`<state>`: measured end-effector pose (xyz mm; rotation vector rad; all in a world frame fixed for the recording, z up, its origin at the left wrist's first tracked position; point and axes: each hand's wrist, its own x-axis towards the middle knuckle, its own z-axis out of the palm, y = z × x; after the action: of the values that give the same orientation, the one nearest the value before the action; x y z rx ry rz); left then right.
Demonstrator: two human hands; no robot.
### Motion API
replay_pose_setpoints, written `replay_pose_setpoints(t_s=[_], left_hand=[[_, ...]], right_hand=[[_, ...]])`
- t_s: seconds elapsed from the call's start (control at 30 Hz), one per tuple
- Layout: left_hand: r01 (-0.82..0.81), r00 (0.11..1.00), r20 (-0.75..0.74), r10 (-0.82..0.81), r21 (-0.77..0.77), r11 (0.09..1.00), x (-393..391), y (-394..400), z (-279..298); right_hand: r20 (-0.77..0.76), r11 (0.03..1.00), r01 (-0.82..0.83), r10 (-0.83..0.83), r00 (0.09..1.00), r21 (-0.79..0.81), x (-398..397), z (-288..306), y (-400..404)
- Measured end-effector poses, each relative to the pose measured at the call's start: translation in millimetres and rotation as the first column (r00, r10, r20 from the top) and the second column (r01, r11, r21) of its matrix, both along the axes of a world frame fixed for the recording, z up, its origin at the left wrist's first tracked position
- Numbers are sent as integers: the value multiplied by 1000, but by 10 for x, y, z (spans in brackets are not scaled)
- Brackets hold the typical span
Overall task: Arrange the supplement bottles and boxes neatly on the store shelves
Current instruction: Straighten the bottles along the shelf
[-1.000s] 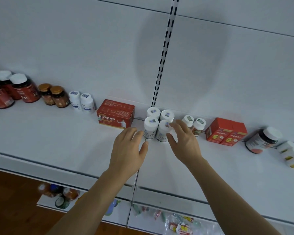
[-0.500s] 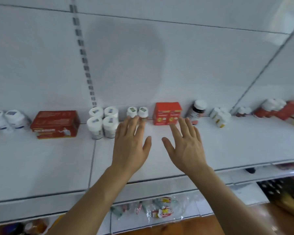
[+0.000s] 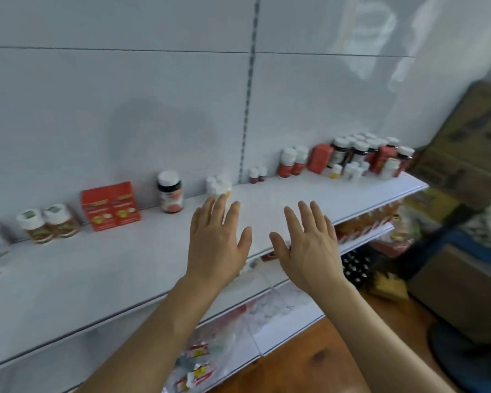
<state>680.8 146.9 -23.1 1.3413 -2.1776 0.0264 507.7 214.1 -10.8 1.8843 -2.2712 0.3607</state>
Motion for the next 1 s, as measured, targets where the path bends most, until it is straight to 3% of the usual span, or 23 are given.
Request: replay_pose_setpoints(t_s=[0.27,0.5,0.73,1.0], left_hand=[[165,985,38,-167,46,985,-1469,-240,-29],[291,957,-22,-291,108,951,-2714,-776,-135],[321,946,-12,-323,160,933,-3568,-1495,-244],[211,977,-17,-212,221,952,-4211,-2044,-463]], right_hand=[[33,984,175,-176,984,22,-1397,9,33],[21,964,257,-259,966,66,-2478,8,-331],[65,963,248,-255,965,102,-3325,-46,-905],[123,992,108,-116,986,71,-4204,-380,-1717]])
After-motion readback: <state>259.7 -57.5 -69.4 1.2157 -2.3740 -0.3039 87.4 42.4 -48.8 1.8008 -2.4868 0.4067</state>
